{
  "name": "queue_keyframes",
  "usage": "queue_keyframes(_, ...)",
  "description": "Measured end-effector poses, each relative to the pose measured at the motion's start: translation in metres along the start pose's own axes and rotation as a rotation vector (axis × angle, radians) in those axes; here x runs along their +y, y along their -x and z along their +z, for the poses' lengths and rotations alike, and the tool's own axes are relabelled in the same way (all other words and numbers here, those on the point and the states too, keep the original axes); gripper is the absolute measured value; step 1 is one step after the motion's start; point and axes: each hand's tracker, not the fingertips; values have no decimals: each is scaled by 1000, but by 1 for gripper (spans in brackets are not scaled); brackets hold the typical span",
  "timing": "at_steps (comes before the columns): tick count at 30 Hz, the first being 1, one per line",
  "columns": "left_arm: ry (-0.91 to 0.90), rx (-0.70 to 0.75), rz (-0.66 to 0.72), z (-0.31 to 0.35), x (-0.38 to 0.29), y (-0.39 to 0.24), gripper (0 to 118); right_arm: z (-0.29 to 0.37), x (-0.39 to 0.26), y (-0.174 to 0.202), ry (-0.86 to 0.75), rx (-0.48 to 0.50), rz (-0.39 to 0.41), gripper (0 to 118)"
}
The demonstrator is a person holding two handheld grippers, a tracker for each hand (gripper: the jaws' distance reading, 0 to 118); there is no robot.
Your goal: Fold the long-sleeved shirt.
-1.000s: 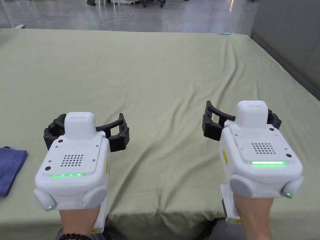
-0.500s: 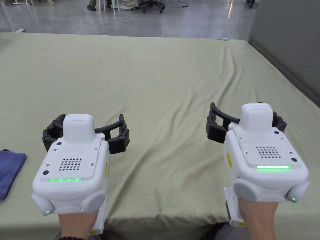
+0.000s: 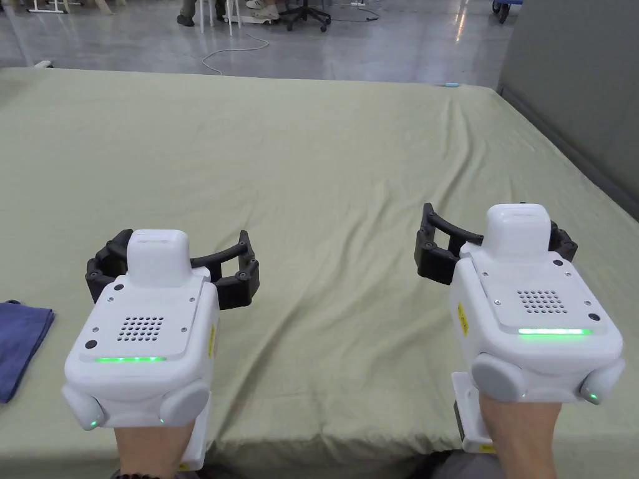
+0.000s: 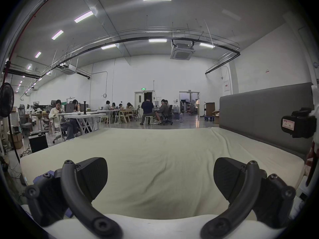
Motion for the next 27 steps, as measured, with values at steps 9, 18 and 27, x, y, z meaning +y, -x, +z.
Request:
queue_keyframes(9, -7, -12, -4, -2, 5, -2, 118, -1, 1, 0, -1, 2, 3, 99)
queue_keyframes(18, 5, -6, -20, -2, 5, -3, 118, -3, 1, -3, -2, -19, -12, 99)
queue_keyframes(27, 3, 0, -21, -1, 6, 0, 118, -4, -1, -4, 7, -15, -5, 99)
